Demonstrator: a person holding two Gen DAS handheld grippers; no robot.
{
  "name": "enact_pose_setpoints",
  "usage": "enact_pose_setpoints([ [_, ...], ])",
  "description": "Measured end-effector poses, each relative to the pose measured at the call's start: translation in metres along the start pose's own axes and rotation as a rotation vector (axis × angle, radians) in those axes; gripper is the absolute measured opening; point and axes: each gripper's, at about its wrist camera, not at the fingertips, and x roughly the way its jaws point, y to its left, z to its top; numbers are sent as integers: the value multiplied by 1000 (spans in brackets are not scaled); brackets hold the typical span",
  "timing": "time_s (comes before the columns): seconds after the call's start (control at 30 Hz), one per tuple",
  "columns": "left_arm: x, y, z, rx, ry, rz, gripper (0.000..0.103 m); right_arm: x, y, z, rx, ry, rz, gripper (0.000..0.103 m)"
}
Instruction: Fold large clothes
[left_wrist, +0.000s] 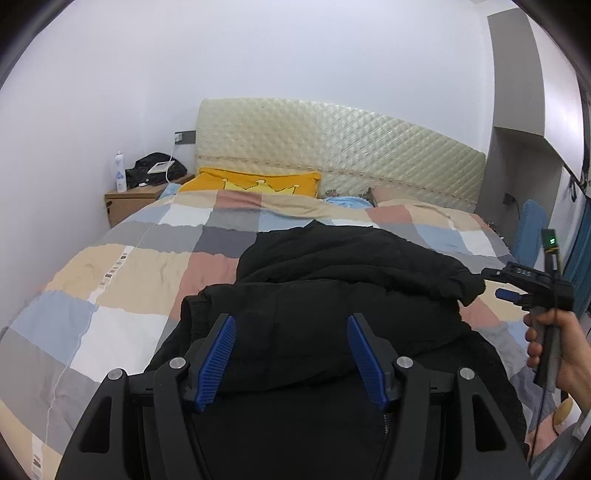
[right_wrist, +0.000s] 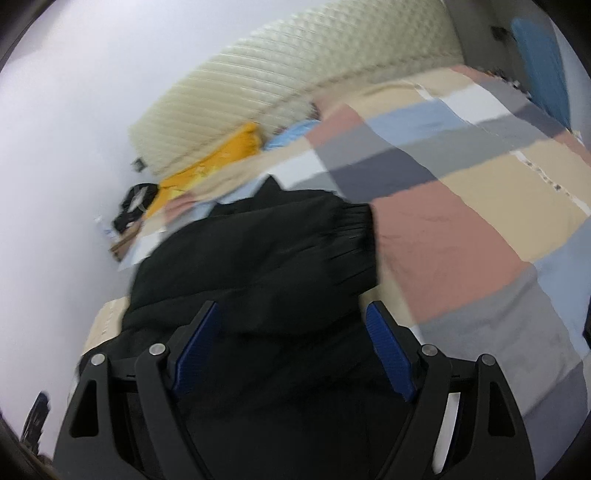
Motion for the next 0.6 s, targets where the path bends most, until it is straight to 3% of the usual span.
enact_pose_setpoints([
  [0.17,13,6,-2,-30,29,7,63,36,-37,2,121,38,64,79],
  [0.27,21,5,-2,-41,51,12,63,50,-28,-2,34,42,17,66],
  [0.33,25,5,-4,-44,63,15,63,58,-21,-4,26,53,31,63],
  [0.37,26,5,-4,-44,68,17,63,59,-20,-3,34,55,47,50],
  [0.43,30,5,-7,-41,81,21,63,62,-13,-1,19,50,44,42],
  [0.47,32,5,-8,-39,90,23,63,61,-11,-1,-5,42,36,29],
  [0.6,38,7,-11,-63,120,9,63,50,-2,2,-57,6,40,17],
])
